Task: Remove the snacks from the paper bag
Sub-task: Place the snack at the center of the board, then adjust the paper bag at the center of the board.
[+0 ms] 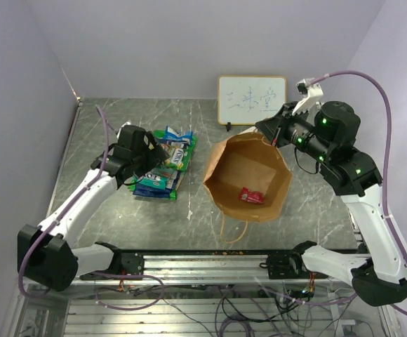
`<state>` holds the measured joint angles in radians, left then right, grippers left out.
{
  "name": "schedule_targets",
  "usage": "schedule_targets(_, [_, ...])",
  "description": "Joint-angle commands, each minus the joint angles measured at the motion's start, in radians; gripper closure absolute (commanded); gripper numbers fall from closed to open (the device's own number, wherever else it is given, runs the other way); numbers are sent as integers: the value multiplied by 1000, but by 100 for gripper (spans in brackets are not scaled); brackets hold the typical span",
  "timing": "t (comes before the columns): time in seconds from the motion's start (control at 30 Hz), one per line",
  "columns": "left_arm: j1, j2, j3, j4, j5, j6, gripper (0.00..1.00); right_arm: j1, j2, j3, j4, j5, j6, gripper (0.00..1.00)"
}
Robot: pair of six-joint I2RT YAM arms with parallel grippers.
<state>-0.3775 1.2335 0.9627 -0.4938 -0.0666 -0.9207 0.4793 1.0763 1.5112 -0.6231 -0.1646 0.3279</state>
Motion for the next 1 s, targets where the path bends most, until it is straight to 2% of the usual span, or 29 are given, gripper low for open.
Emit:
schedule_targets(0.0, [9, -74, 94, -107, -12, 57, 7, 2, -3, -14, 18, 112, 15, 98])
schedule_targets(0.13, [9, -112, 143, -186, -8, 93, 5, 2, 45, -48, -31, 301, -41, 98])
schedule_targets(0.33, [10, -200, 173, -250, -4, 110, 4, -3, 157, 7, -43, 545, -117, 98])
schedule_targets(0.57, [10, -267, 231, -327, 27, 118, 6, -64, 314, 95, -44, 565, -205, 97])
schedule_targets(0.87, [10, -329, 289, -405, 14, 106, 7, -158, 329, 79, -31, 526, -199, 96])
schedule_targets(0.97, [10, -338, 316, -408, 25, 101, 7, -159, 330, 78, -26, 520, -201, 90])
